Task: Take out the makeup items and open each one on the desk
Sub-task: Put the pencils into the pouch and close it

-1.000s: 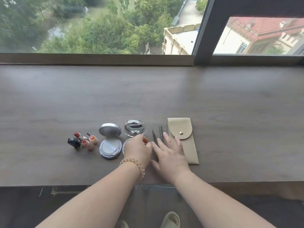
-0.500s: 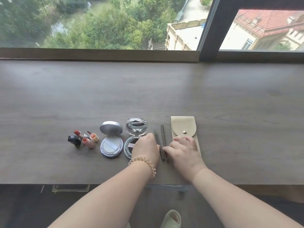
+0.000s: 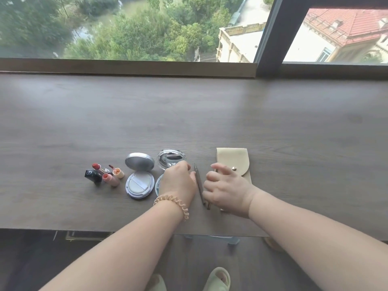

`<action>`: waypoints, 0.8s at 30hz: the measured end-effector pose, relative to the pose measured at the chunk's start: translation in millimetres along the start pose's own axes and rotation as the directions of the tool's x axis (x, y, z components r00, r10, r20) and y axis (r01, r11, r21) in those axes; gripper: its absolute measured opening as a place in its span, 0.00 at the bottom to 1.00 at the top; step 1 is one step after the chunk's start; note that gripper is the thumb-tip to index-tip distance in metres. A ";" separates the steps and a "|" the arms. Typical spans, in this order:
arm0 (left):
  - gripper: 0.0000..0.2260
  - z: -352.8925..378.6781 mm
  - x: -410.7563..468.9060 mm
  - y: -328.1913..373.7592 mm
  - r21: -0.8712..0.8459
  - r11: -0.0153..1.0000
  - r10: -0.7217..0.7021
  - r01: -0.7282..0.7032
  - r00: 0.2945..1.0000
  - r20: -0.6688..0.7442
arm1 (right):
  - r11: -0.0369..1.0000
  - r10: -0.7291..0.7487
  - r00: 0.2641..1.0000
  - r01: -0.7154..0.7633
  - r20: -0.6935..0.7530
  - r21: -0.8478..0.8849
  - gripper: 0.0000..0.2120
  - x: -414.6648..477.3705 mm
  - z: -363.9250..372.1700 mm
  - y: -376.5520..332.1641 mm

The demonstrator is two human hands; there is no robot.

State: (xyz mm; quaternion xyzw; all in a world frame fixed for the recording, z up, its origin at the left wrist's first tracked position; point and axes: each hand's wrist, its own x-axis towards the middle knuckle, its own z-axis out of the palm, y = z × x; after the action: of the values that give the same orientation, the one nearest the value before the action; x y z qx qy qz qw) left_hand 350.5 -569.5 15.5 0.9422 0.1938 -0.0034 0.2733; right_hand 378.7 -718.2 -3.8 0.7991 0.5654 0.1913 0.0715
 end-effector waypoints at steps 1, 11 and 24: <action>0.10 -2.5 -0.5 -1.0 -0.041 0.999 0.008 -0.009 1.000 -0.021 | 0.997 0.072 0.997 -0.071 -0.037 0.044 0.10 0.8 -3.8 2.1; 0.07 -30.2 -15.1 24.3 -0.424 0.893 0.219 -0.151 0.969 0.115 | -0.594 0.719 0.378 -0.102 0.583 0.798 0.07 31.5 -77.0 34.0; 0.19 -54.1 -36.4 43.4 -0.269 0.907 0.387 -0.323 0.893 0.232 | -0.726 0.667 0.017 -0.211 0.745 0.655 0.17 27.2 -80.2 54.6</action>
State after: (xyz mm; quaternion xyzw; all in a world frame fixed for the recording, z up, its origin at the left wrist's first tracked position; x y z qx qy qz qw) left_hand 327.3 -588.4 87.8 0.9148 -0.0241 -0.0644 0.3981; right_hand 403.3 -720.2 93.9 0.6532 -0.2241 -0.1053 -0.7155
